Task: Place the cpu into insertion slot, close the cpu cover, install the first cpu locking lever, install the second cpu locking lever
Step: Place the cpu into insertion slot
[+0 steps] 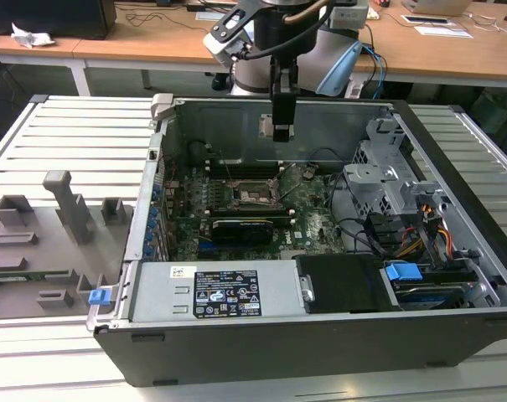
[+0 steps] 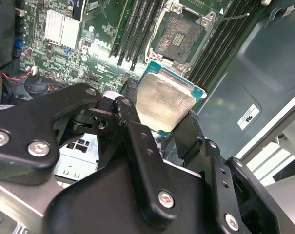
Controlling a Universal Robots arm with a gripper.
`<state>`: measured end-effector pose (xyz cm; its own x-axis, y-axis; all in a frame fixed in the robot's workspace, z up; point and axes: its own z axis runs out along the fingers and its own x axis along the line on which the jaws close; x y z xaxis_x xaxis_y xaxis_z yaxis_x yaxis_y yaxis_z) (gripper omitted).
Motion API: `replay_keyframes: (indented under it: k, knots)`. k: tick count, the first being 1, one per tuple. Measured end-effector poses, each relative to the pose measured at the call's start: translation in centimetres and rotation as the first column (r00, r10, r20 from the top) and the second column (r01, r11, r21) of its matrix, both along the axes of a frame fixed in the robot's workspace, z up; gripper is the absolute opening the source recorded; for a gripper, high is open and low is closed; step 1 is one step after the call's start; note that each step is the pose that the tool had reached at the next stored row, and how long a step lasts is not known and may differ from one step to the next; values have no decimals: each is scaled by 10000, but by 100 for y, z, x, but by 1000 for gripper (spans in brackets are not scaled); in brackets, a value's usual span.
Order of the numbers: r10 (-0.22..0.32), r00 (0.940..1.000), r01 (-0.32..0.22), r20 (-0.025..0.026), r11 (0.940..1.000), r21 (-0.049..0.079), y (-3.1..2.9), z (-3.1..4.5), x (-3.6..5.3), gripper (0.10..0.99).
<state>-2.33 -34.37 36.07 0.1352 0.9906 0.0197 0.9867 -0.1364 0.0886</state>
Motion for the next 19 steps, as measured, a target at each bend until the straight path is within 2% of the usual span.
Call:
replay_keyframes:
  k: [7,12,15,17,19]
  knots:
    - [-751,9972,751,-2,9972,-1,0,-23,0,541]
    - [-1258,9921,1258,-6,9921,-1,0,-35,0,541]
    - [-1681,9858,1681,-10,9858,-1,0,-43,0,541]
    - [-2220,9751,2220,-13,9751,-3,0,-53,0,541]
    - [-2525,9676,2525,-15,9676,-3,0,-58,0,541]
